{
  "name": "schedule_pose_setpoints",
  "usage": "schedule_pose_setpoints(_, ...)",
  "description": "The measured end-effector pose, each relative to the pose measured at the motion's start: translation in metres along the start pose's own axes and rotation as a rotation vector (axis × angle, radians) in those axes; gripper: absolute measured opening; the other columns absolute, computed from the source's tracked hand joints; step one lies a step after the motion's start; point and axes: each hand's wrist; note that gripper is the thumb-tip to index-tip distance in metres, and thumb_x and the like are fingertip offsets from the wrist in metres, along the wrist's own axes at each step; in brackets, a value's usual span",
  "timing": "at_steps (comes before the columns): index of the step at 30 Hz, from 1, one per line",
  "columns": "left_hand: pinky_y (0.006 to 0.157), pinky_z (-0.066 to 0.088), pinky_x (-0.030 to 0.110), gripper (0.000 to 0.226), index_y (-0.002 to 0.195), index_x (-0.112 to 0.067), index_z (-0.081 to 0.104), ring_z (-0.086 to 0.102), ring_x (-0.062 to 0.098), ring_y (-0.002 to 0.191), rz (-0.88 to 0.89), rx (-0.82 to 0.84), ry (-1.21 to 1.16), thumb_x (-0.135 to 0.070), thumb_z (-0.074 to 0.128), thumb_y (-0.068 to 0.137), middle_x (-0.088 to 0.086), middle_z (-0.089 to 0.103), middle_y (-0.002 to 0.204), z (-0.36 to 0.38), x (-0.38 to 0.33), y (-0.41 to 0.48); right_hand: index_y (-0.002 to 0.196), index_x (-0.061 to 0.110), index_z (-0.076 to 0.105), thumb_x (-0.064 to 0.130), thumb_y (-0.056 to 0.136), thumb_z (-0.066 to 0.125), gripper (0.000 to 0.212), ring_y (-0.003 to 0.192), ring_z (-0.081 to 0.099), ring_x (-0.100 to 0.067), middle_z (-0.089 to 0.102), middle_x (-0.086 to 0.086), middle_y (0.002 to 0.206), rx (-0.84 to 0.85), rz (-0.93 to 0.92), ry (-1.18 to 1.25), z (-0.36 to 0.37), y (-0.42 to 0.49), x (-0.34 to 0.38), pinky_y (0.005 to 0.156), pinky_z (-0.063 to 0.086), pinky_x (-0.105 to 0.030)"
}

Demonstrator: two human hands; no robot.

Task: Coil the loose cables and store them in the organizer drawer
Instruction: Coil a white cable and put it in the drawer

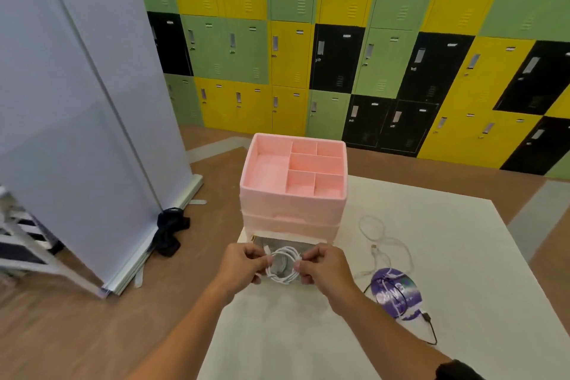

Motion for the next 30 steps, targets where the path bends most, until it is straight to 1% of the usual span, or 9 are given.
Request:
schedule_pose_setpoints(5,0.05,0.054,0.027,0.02,0.067,-0.004,0.068,0.062,0.014,0.05,-0.084,0.037,0.108,-0.006,0.078,0.085,0.009,0.064,0.06,0.018,0.023,0.018,0.078,0.007,0.058,-0.003,0.077,0.078,0.023,0.056,0.059,-0.023,0.064,-0.013,0.072,-0.114,0.06,-0.168,0.005,0.012,-0.029,0.057,0.054,-0.035)
schedule_pose_setpoints(8,0.052,0.057,0.028,0.022,0.066,-0.004,0.068,0.062,0.016,0.048,-0.1,0.033,0.162,-0.006,0.077,0.086,0.007,0.065,0.059,0.037,0.028,0.034,0.073,0.016,0.06,0.006,0.075,0.077,0.02,0.068,0.066,-0.028,0.067,-0.006,0.074,-0.221,0.074,-0.308,0.005,0.024,-0.036,0.068,0.058,-0.043)
schedule_pose_setpoints(11,0.055,0.061,0.035,0.017,0.069,-0.003,0.068,0.067,0.022,0.051,-0.129,0.01,0.173,-0.005,0.077,0.084,0.013,0.07,0.066,0.052,0.032,0.05,0.085,0.016,0.066,0.008,0.083,0.069,0.009,0.082,0.066,-0.026,0.069,-0.004,0.087,-0.276,0.077,-0.38,0.004,0.032,-0.034,0.07,0.054,-0.034)
schedule_pose_setpoints(13,0.06,0.063,0.042,0.01,0.076,-0.001,0.07,0.072,0.027,0.06,-0.159,0.008,0.141,-0.004,0.078,0.082,0.016,0.073,0.074,0.057,0.036,0.059,0.098,0.013,0.07,0.01,0.088,0.065,0.012,0.089,0.066,-0.025,0.072,-0.005,0.097,-0.285,0.079,-0.403,0.005,0.038,-0.035,0.072,0.048,-0.029)
schedule_pose_setpoints(17,0.061,0.063,0.048,0.012,0.086,-0.007,0.072,0.074,0.032,0.078,-0.188,-0.013,0.104,0.0,0.074,0.077,0.011,0.076,0.087,0.062,0.044,0.073,0.098,0.009,0.073,0.012,0.093,0.056,0.018,0.082,0.064,-0.024,0.073,-0.008,0.092,-0.233,0.037,-0.532,0.012,0.044,-0.036,0.067,0.047,-0.029)
schedule_pose_setpoints(20,0.063,0.063,0.049,0.009,0.077,-0.013,0.071,0.073,0.031,0.074,-0.179,-0.049,0.145,-0.006,0.072,0.07,0.005,0.075,0.078,0.066,0.048,0.076,0.1,0.007,0.071,0.009,0.093,0.055,0.017,0.081,0.062,-0.022,0.07,-0.008,0.094,-0.216,0.002,-0.624,0.019,0.044,-0.031,0.068,0.047,-0.029)
schedule_pose_setpoints(22,0.067,0.063,0.045,0.009,0.074,-0.015,0.069,0.072,0.027,0.071,-0.162,-0.07,0.2,-0.008,0.074,0.075,0.004,0.074,0.075,0.073,0.047,0.075,0.102,0.007,0.07,0.011,0.092,0.058,0.016,0.086,0.064,-0.023,0.069,-0.009,0.098,-0.198,-0.004,-0.672,0.024,0.047,-0.031,0.07,0.051,-0.032)
schedule_pose_setpoints(24,0.067,0.062,0.041,0.011,0.073,-0.015,0.067,0.07,0.022,0.068,-0.124,-0.11,0.258,-0.008,0.073,0.079,0.003,0.072,0.072,0.079,0.043,0.073,0.105,0.008,0.067,0.012,0.095,0.056,0.016,0.086,0.062,-0.022,0.068,-0.009,0.101,-0.173,0.014,-0.689,0.029,0.048,-0.031,0.069,0.048,-0.03)
schedule_pose_setpoints(30,0.065,0.06,0.038,0.02,0.068,-0.022,0.061,0.067,0.017,0.067,-0.073,-0.193,0.261,-0.007,0.071,0.079,-0.003,0.066,0.065,0.086,0.045,0.071,0.11,0.011,0.064,0.01,0.095,0.05,0.021,0.092,0.063,-0.025,0.066,-0.009,0.107,-0.068,0.024,-0.813,0.033,0.046,-0.034,0.069,0.047,-0.031)
Point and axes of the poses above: each hand's wrist, its own y-axis towards the middle knuckle, its own z-axis out of the palm, x = y × z
